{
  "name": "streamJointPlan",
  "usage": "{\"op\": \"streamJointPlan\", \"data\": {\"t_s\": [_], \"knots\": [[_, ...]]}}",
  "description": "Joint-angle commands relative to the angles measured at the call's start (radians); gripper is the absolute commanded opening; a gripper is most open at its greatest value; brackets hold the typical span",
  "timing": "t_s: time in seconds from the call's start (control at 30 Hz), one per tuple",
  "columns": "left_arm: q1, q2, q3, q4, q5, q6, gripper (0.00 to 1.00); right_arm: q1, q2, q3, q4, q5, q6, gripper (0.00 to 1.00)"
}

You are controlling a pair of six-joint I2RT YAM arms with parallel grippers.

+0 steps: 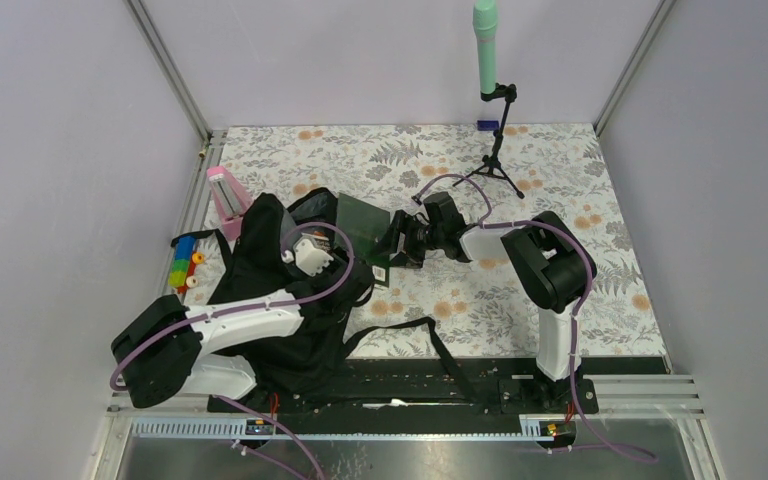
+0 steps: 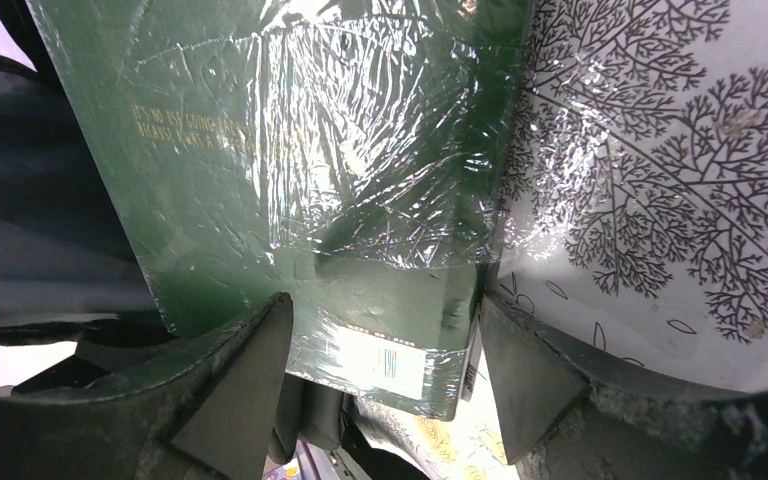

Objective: Pack the student bag
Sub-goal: Pick up the stationery from the center of the board.

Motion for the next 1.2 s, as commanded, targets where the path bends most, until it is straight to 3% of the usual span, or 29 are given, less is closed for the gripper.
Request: {"op": "streamJointPlan", "data": {"t_s": [0.0, 0.6, 0.73, 0.97, 1.17], "knots": [[-0.001, 0.011, -0.038, 0.106, -0.15, 0.076, 0.62, 0.02, 0.022, -0.013, -0.07, 0.044, -0.033, 0.75], [-0.084, 0.001, -0.088, 0.61, -0.264, 0.456, 0.21, 0.02, -0.017, -0.054, -0.072, 0.053, -0.046, 0.75], [-0.087, -0.021, -0.111, 0.757, -0.255, 0.59, 0.01, 0.02, -0.037, -0.074, -0.068, 0.059, -0.049, 0.75], [-0.087, -0.142, -0.127, 0.932, -0.073, 0.868, 0.0, 0.001, -0.229, -0.175, -0.069, 0.124, -0.105, 0.81], [-0.083, -0.341, -0.118, 0.84, 0.13, 1.015, 0.0, -0.117, -0.522, -0.335, -0.044, 0.1, -0.163, 0.84]]}}
